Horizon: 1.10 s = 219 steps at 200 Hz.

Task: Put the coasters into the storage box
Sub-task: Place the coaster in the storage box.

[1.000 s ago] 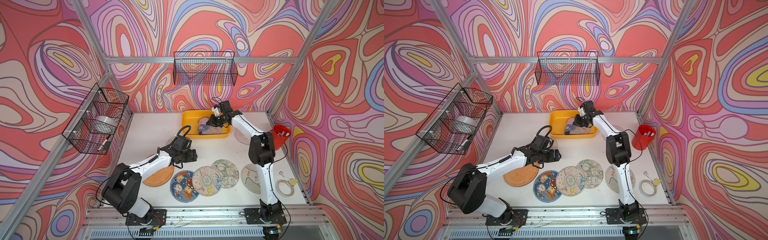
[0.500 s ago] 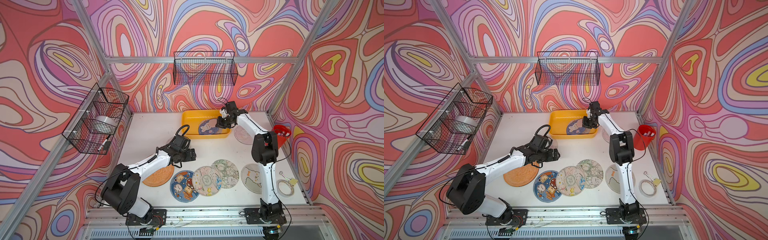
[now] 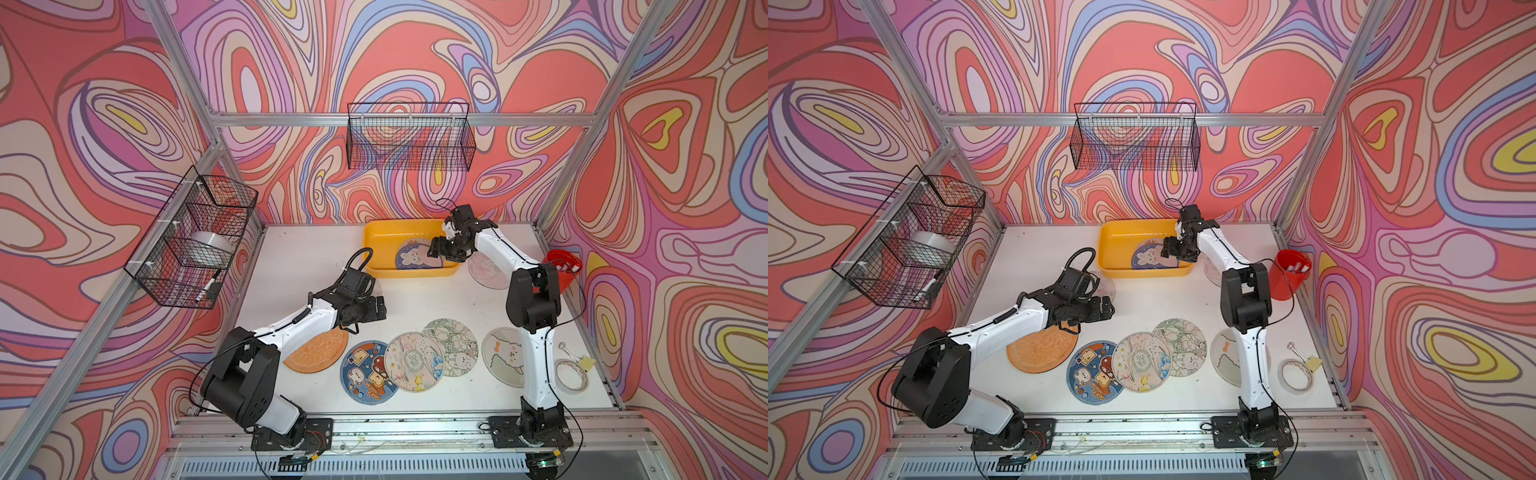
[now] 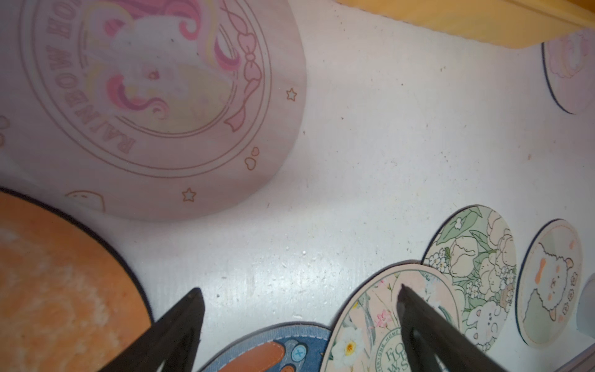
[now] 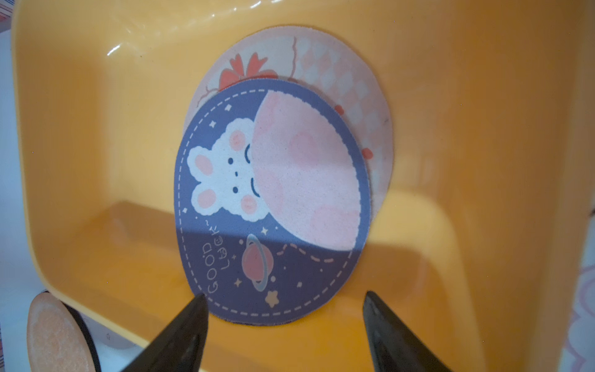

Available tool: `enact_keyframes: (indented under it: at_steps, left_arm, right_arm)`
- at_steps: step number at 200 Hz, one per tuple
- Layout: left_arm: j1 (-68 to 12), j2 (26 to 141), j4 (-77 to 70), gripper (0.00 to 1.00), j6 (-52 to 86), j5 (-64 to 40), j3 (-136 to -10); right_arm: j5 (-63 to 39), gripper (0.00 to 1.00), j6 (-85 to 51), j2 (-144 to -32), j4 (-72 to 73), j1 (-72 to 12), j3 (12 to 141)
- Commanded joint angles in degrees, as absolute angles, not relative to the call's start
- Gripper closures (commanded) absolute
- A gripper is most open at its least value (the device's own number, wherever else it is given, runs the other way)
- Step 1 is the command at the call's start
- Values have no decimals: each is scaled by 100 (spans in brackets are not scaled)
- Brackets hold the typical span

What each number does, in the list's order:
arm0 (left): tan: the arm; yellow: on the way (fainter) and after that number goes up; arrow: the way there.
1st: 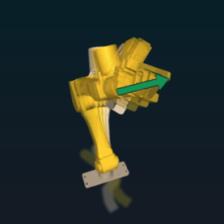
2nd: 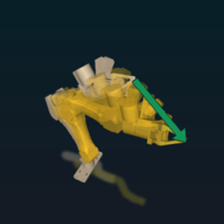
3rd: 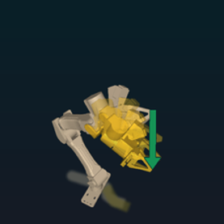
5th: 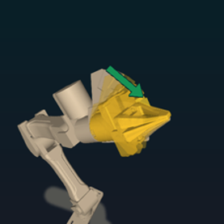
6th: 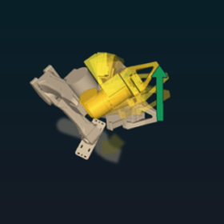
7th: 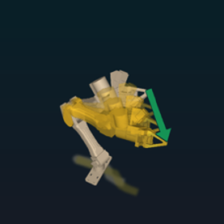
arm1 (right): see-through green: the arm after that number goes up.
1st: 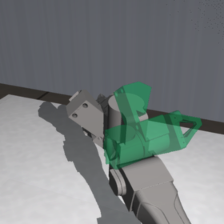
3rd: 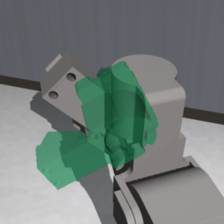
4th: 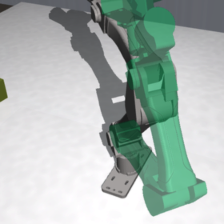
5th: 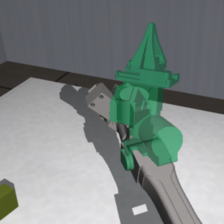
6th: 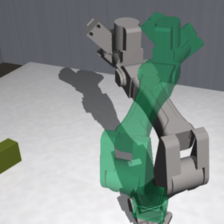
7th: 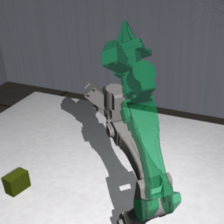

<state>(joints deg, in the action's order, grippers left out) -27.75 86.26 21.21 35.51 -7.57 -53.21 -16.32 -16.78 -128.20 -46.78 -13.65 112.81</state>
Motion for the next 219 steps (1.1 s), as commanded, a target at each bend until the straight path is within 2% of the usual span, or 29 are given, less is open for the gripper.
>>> enact_keyframes:
  at_steps: [1,47,92,144,219]
  left_arm:
    - [-2430,8519,2485,5,3317,-631,-5507]
    - [-1604,8727,2800,8,2772,-458,-6069]
    - [-964,9322,2786,11,2345,-358,-6587]
    - [-701,10358,2755,15,1988,-405,-7355]
    - [-677,11513,2940,20,1753,-688,-8223]
  right_arm:
    - [-1807,22,-1753,-12102,-4458,-1495,10857]
    - [-1991,22,-2018,-11224,-4103,-1962,9850]
    - [-2054,21,-2425,-10870,-3601,-2621,9122]
    - [-2050,21,-2652,-10828,-3241,-2999,8711]
    - [-2004,21,-2640,-10705,-3305,-3059,8635]
